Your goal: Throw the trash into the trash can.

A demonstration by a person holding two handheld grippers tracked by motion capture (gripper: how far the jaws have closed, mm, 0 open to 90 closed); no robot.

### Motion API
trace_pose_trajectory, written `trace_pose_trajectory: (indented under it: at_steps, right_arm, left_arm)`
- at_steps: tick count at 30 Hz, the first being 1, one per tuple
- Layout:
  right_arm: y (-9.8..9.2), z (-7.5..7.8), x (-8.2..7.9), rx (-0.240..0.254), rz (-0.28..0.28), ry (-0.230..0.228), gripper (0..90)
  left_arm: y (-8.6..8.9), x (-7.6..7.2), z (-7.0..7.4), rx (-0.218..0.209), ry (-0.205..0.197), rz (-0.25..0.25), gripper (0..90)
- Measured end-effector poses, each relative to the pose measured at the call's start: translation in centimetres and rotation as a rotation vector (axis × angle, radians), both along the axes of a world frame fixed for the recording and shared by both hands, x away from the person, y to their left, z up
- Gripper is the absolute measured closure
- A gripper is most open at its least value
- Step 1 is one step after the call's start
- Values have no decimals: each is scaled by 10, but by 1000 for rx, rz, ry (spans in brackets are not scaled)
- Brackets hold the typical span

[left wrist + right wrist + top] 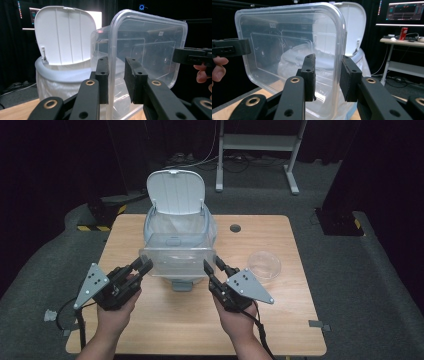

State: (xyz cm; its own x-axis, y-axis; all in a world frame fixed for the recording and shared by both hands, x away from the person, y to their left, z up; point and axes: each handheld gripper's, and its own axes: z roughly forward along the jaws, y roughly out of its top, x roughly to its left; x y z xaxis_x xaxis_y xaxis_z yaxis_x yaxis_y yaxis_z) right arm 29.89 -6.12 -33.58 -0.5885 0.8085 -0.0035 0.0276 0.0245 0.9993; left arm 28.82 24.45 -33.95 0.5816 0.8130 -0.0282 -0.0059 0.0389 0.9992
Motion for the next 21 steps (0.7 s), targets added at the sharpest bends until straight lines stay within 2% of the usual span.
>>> trace_pose_trajectory:
  at_steps: [8, 12, 15, 21]
  right_arm:
    - [-1, 11, 21, 11, -20, -16, 682]
    - [0, 19, 32, -1, -31, -27, 680]
    - [1, 29, 45, -3, -40, -30, 676]
    - [4, 39, 57, -8, -52, -44, 675]
  left_arm:
    - [-3, 25, 11, -3, -7, -1, 729]
    - [-3, 36, 16, -3, -11, 0, 728]
    - [-4, 48, 25, 3, -20, 7, 728]
    - [-3, 65, 37, 16, -36, 11, 725]
